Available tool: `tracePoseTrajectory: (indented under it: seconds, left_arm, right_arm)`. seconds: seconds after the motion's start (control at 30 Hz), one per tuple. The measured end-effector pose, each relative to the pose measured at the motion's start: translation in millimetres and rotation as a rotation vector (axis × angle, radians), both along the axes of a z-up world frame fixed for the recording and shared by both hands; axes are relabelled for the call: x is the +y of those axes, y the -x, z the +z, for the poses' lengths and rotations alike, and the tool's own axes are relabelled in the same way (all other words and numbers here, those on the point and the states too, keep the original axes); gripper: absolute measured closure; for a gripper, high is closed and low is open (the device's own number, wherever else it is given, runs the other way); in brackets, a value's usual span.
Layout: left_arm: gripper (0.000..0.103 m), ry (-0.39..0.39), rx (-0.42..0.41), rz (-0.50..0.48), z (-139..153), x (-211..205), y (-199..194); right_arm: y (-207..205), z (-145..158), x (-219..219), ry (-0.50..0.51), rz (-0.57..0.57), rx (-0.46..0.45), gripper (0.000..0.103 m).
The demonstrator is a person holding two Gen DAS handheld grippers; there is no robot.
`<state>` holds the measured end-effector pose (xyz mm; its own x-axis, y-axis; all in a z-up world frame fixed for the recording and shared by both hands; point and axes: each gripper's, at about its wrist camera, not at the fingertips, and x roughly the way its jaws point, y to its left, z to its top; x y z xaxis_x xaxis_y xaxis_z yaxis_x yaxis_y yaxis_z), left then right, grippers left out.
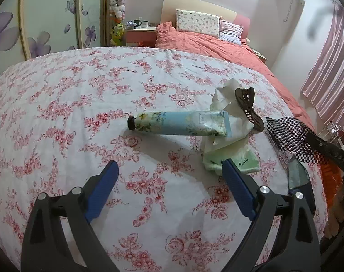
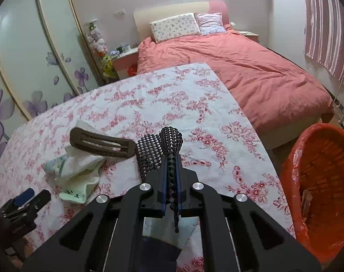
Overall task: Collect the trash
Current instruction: 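Grasp the blue-green hand cream tube with the left tool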
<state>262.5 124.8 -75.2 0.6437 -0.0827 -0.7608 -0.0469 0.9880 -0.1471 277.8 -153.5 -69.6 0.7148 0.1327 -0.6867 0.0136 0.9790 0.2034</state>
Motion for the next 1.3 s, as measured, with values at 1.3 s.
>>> tracePoseTrajectory:
  seconds: [1.3]
  left_arm:
    - [0.012,-0.077,0.073,0.102,-6.6,29.0,-20.2]
  right_arm:
    - [24.0,4.2,0.7,-0.032,0.02,-0.024,0.097]
